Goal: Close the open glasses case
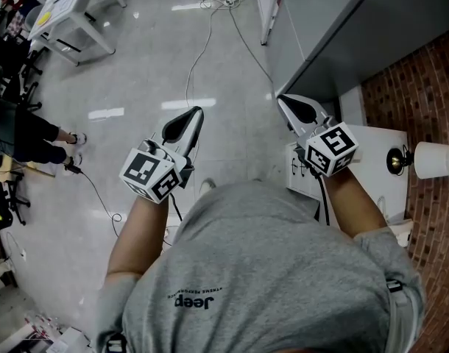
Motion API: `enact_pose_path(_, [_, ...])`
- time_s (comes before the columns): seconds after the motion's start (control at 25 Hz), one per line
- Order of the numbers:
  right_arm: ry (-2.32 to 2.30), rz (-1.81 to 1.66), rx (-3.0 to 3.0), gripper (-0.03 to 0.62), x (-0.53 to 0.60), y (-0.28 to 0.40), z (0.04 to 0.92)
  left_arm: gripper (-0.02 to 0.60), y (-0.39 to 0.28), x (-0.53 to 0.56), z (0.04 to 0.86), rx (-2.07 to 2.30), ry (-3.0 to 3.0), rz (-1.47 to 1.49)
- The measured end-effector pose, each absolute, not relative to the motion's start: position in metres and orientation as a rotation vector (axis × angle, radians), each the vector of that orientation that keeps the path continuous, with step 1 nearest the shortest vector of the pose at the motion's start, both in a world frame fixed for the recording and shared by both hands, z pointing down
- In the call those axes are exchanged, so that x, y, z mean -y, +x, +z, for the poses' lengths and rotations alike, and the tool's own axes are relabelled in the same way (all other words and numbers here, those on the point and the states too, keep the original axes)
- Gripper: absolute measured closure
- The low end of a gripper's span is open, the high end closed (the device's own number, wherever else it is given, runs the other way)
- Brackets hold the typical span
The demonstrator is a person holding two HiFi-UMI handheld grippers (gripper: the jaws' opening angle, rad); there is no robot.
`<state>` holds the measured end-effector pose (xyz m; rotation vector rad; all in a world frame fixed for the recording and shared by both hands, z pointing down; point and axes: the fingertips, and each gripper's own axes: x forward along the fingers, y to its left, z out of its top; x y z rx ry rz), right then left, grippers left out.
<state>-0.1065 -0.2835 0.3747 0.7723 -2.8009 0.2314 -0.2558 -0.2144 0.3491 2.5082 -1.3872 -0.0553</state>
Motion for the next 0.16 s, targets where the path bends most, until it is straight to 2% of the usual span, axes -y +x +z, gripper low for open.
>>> enact_pose_path(0.16, [0.766, 0.227, 2.802, 0.586, 0.2829, -0.1066, 0.3730, 0.584, -0.2548, 0.2137, 0.3486, 1.390, 2.509, -0.053])
